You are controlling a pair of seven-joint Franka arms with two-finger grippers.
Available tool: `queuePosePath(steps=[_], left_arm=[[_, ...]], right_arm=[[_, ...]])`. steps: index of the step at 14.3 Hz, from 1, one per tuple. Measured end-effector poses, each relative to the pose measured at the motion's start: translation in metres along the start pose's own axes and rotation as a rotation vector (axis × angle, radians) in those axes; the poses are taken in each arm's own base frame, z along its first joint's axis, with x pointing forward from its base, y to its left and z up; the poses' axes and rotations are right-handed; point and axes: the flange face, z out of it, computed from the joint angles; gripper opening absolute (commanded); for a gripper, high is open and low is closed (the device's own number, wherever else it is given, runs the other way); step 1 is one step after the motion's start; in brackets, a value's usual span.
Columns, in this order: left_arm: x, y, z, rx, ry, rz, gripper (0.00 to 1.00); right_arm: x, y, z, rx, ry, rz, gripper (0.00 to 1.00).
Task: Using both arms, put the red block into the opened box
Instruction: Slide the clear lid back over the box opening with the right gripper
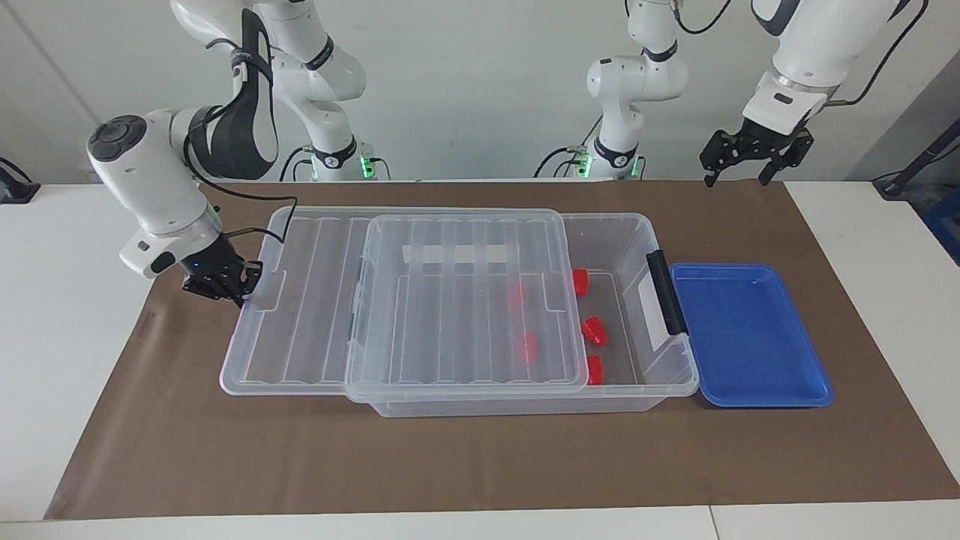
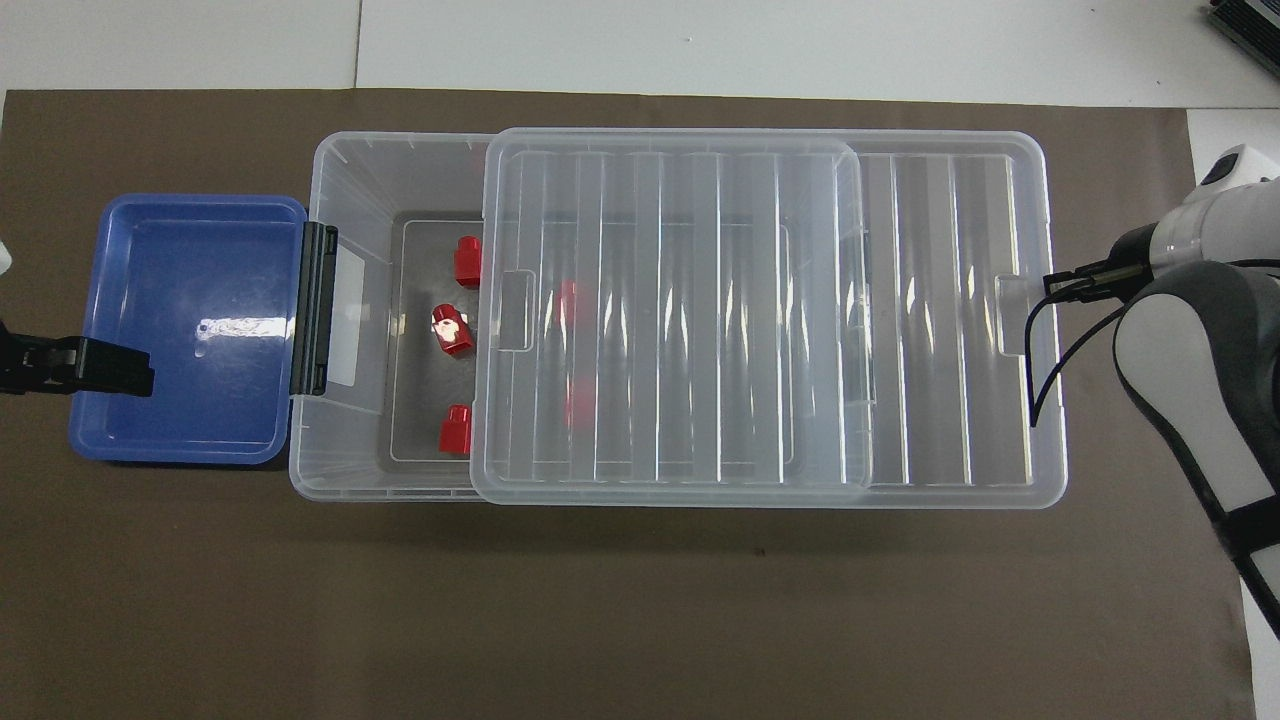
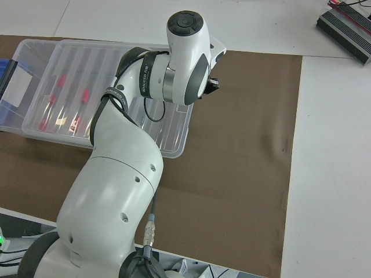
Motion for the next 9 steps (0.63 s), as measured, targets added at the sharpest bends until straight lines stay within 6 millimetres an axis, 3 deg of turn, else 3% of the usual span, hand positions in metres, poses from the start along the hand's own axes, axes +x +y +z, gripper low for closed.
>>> queuePosePath(steps=[4,9], left_arm=[[0.000,-0.002,0.000,-0.001,0.000,-0.004,1.00],[0.000,-0.002,0.000,-0.001,-0.002,-0.003,1.00]], right_arm=[[0.010,-0.051,0.003,0.037,0.014,0.034,0.00],[0.014,-0.089,0.005,0.046,0.023,0.063,0.00]])
